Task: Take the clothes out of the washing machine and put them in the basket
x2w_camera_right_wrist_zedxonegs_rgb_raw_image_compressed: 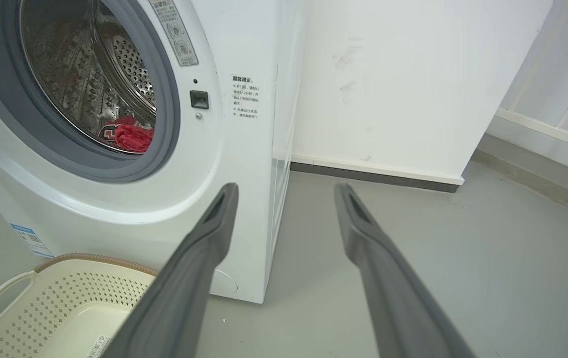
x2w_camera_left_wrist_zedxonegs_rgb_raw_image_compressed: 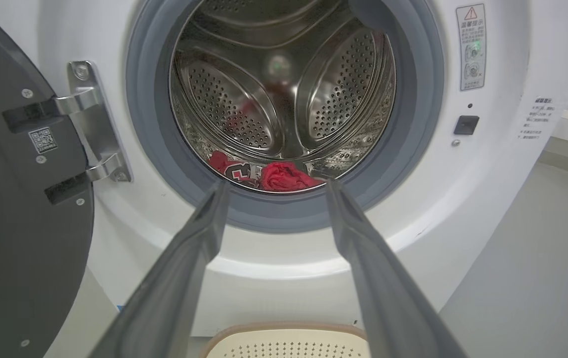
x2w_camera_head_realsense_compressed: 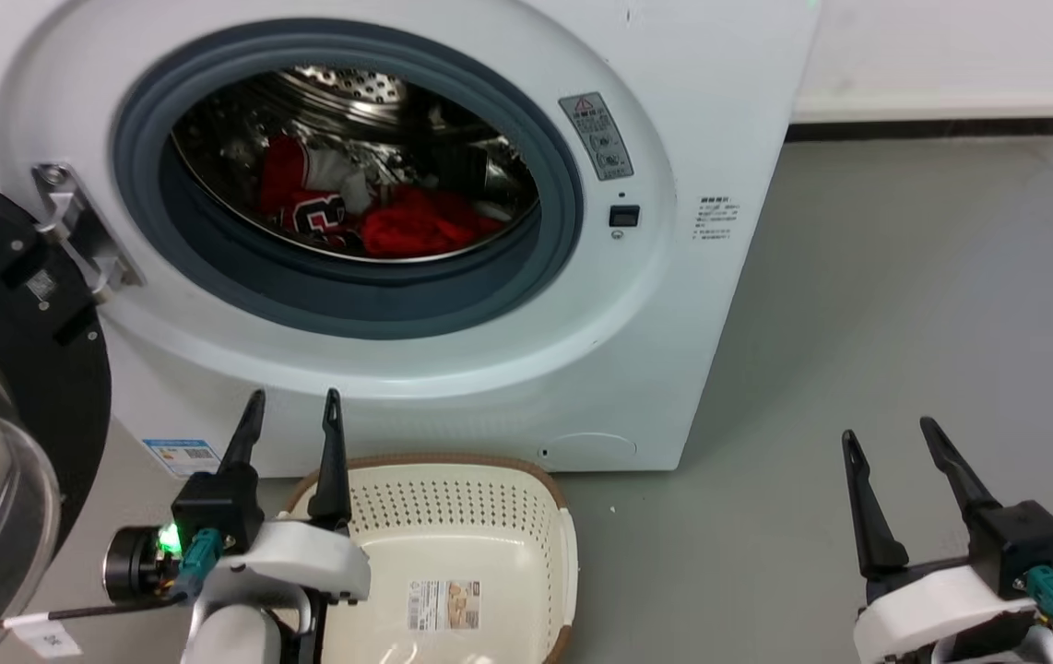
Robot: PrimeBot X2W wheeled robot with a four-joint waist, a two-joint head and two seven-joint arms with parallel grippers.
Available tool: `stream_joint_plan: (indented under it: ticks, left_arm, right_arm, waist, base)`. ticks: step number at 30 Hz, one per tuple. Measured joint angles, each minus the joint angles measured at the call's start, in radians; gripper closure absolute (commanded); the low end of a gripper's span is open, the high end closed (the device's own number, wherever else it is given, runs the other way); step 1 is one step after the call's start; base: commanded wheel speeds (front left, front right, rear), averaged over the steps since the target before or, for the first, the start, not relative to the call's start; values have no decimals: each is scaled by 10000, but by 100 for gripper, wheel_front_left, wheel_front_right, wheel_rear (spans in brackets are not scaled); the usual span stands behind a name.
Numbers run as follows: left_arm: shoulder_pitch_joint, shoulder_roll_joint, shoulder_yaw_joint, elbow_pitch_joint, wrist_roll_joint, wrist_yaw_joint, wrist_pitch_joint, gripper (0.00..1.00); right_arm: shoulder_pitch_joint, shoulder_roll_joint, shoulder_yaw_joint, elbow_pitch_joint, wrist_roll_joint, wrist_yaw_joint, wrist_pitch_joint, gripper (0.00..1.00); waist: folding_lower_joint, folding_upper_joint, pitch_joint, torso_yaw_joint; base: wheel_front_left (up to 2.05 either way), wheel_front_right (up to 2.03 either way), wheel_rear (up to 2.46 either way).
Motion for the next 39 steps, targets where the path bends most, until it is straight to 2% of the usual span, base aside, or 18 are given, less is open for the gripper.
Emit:
stream_joint_plan:
  ticks: [8, 15, 21, 28, 39]
  left_arm:
    - [-1191, 6, 184, 454, 29, 75, -2, 0]
    - [-2719, 228, 428, 1133, 33, 21, 0, 0]
    - [-4193, 771, 610, 2159, 38, -102, -2, 0]
    - [-6245, 1653, 637, 3622, 130, -318, 54, 0]
    - [-9378, 2826, 476, 5133, 334, -541, 995, 0]
  right_arm:
    - [-602, -2, 215, -303, 2, 0, -104, 0]
    - [-1141, -2, 426, -522, 82, 0, -226, 0]
    - [-1678, -2, 646, -587, 224, 0, -403, 0]
    - [-2202, -2, 955, -454, 535, 0, -694, 0]
    - [-2735, -2, 1530, 25, 1158, 0, -1212, 0]
  waist:
    - [0, 0, 1198, -204]
    - [1, 0, 2506, -471]
    - [1, 0, 3638, -800]
    - [2, 0, 4781, -1317]
    - [1, 0, 5932, -2382]
  base:
    - [0, 0, 0]
    - [0, 0, 0]
    - [0, 0, 0]
    - [0, 0, 0]
    - [0, 0, 0]
